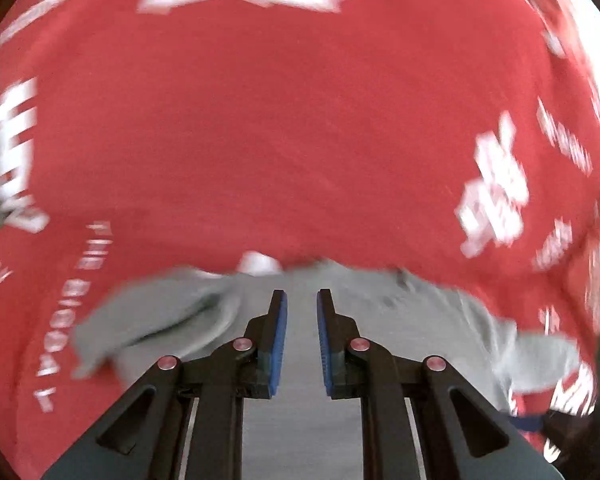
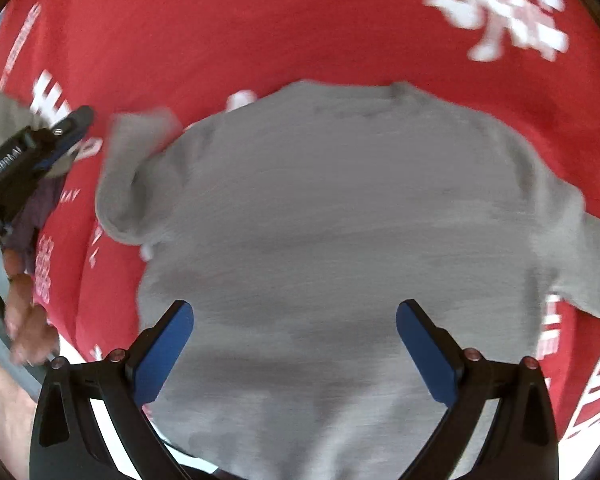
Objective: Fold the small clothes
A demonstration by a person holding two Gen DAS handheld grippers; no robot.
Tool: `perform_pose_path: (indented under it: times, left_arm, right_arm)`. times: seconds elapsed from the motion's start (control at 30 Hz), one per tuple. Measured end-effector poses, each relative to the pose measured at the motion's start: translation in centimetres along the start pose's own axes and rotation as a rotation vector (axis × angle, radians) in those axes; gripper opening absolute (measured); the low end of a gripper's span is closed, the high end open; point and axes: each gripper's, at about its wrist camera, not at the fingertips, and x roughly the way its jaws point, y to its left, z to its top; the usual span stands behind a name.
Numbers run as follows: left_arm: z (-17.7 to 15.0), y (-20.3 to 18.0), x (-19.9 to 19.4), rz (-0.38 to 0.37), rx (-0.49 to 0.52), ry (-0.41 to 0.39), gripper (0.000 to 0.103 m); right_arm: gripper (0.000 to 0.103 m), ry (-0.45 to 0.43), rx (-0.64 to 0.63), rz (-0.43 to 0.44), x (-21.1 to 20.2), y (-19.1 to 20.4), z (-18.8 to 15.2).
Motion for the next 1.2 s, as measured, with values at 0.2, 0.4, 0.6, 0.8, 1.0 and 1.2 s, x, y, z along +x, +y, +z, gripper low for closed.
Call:
perform_pose_path:
  times: [0.2, 0.4, 0.6, 0.8, 1.0, 1.2]
  left_arm:
    - [-4.4, -7.3, 7.8, 0.023, 0.123, 0.241, 0.017]
    - [-5.4, -2.1, 3.4, 0.108, -0.06, 0.226, 0.086]
    - [-6.3, 7.3, -0.4, 0.308, -0.212, 0.226, 0.091]
    - [-8.9, 14.8, -0.1, 0.343, -0.431, 0.283, 0.09]
    - [-10.7, 16.6, 0.7, 0.293, -0.515, 0.3, 0.09]
    - [-10.9, 16.4, 0.7, 0.308, -0.515, 0.284, 0.091]
  right_arm:
    - [0.102, 0.016, 0.142, -0.054, -0.3, -9.0, -0.4]
    - [0.102, -0.007, 0.06, -0.075, -0.5, -9.5, 1.3]
    - [0.1, -0.117, -0.347, 0.034, 0.5, 3.4, 7.0]
    - [0.091, -0.153, -0.829, 0.051, 5.1, 19.5, 9.4]
    - [0.089, -0.024, -1.062, 0.007, 11.4, 25.6, 8.4]
    - [0.083, -0.01, -1.24, -0.127, 16.3, 28.0, 6.3]
